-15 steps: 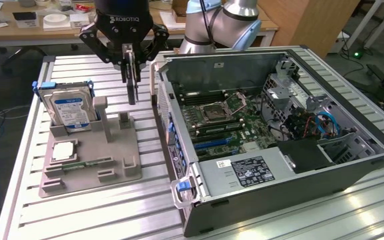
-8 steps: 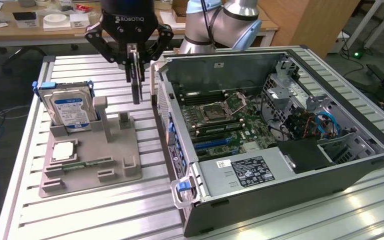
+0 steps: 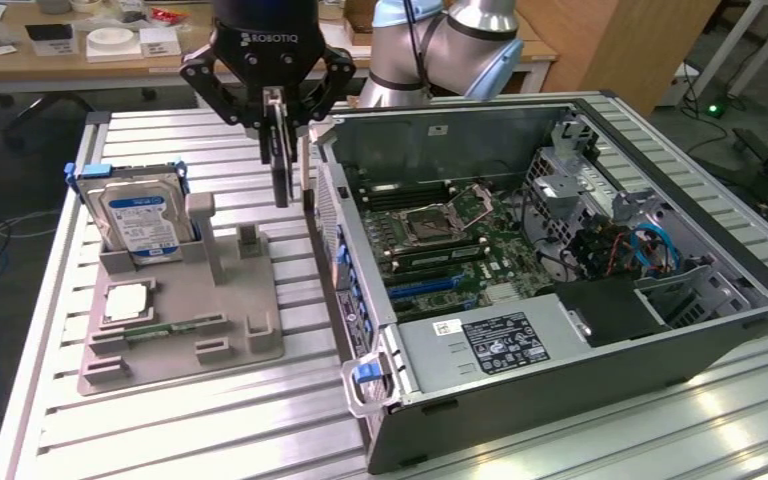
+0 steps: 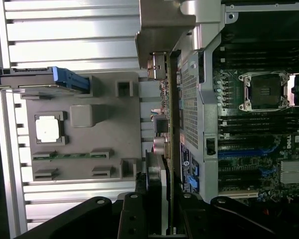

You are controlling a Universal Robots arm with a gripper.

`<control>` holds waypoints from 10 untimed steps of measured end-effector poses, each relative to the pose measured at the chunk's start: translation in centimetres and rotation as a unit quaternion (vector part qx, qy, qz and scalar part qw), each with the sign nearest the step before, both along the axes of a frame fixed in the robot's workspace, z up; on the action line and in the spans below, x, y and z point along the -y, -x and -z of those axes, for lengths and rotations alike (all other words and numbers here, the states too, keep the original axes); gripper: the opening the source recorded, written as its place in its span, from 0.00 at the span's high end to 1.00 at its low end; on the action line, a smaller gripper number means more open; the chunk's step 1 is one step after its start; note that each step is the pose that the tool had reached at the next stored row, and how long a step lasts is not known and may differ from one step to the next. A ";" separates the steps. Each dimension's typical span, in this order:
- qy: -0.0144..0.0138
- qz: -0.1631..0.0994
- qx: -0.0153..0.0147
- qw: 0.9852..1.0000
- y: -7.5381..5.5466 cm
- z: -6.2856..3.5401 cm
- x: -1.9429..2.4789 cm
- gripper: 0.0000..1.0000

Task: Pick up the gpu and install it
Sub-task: 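Pick up the gpu and move the gpu toward the slot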

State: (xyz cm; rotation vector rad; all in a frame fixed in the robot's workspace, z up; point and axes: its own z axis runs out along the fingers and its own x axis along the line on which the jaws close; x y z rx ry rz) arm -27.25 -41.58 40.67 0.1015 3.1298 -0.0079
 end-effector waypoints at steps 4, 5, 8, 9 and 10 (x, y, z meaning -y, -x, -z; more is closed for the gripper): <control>0.000 0.000 0.000 1.000 -0.4 0.00 0.00 0.72; 0.000 0.000 0.000 1.000 -0.4 0.00 0.00 0.72; 0.000 0.000 0.000 1.000 -0.7 0.00 0.00 0.72; 0.000 0.000 0.000 1.000 -0.8 0.00 0.00 0.72; 0.000 0.000 0.000 1.000 -0.9 0.00 0.00 0.72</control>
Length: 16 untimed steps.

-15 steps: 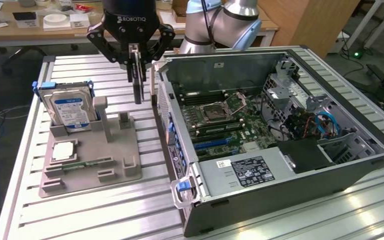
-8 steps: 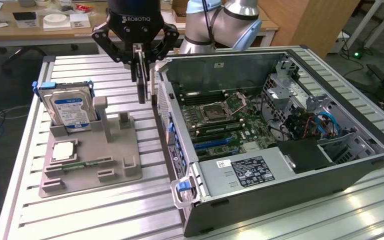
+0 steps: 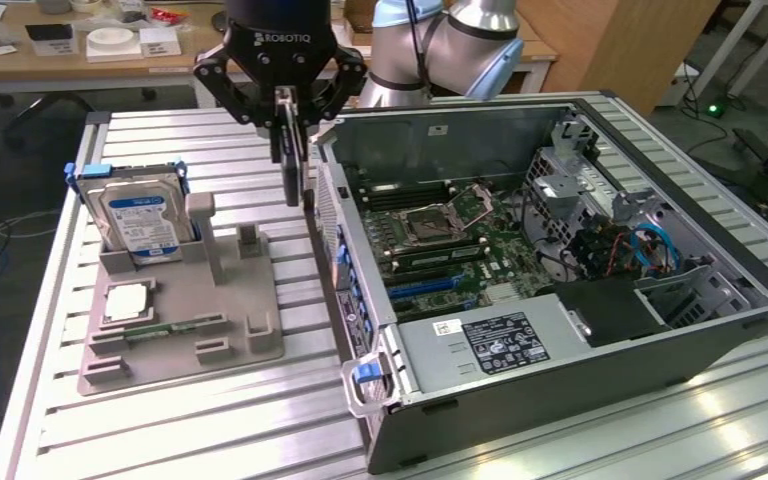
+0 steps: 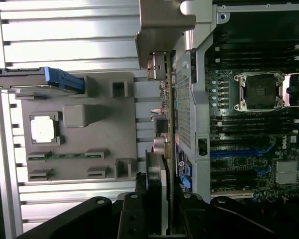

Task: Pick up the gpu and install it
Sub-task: 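Pick up the gpu and move the gpu toward the slot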

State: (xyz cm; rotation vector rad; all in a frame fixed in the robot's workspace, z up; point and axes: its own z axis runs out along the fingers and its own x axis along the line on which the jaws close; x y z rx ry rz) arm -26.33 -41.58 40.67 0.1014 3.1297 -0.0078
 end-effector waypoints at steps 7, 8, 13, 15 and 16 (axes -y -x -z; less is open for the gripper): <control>0.000 0.000 0.000 1.000 -0.7 0.00 0.00 0.72; 0.000 0.000 0.000 1.000 -0.8 0.00 0.00 0.72; 0.000 0.000 0.000 1.000 -1.2 0.00 0.00 0.72; 0.000 0.000 0.000 1.000 -1.4 0.00 0.00 0.72; 0.000 0.000 0.000 1.000 -1.5 0.00 0.00 0.72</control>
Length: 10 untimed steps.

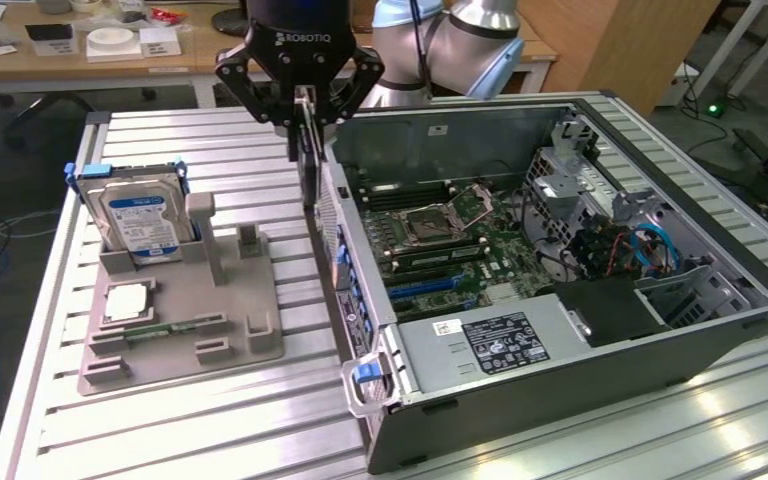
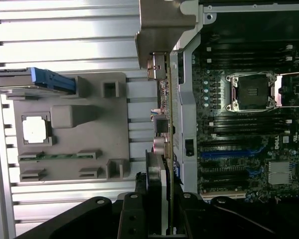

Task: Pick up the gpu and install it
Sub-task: 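Pick up the gpu and move the gpu toward the slot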

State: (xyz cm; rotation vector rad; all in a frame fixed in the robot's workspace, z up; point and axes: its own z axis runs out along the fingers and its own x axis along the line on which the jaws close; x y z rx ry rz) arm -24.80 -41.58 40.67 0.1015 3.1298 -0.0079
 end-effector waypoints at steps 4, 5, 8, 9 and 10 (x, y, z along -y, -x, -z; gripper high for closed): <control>0.000 0.000 0.000 1.000 -0.4 0.00 0.00 0.72; 0.000 0.000 0.000 1.000 -0.5 0.00 0.00 0.72; 0.000 0.000 0.000 1.000 -0.9 0.00 0.00 0.72; 0.000 0.000 0.000 1.000 -1.1 0.00 0.00 0.72; 0.000 0.000 0.000 1.000 -1.2 0.00 0.00 0.72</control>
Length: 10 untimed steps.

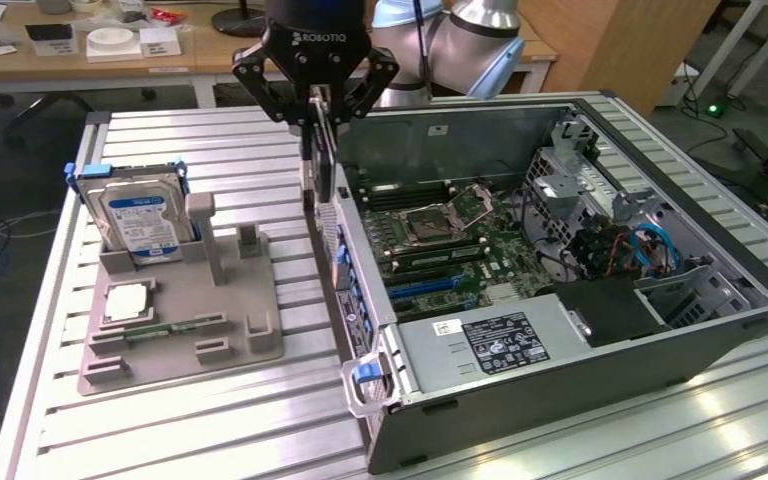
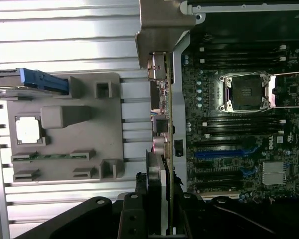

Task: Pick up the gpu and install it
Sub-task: 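Pick up the gpu and move the gpu toward the slot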

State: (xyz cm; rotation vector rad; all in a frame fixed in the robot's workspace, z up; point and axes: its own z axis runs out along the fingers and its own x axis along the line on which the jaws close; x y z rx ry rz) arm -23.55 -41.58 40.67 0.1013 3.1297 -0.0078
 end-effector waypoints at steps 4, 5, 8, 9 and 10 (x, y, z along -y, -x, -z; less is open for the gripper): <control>0.000 0.000 0.000 1.000 -0.6 0.00 0.00 0.72; 0.000 0.000 0.000 1.000 -0.7 0.00 0.00 0.72; 0.000 0.000 0.000 1.000 -1.1 0.00 0.00 0.72; 0.000 0.000 0.000 1.000 -1.2 0.00 0.00 0.72; 0.000 0.000 0.000 1.000 -1.3 0.00 0.00 0.72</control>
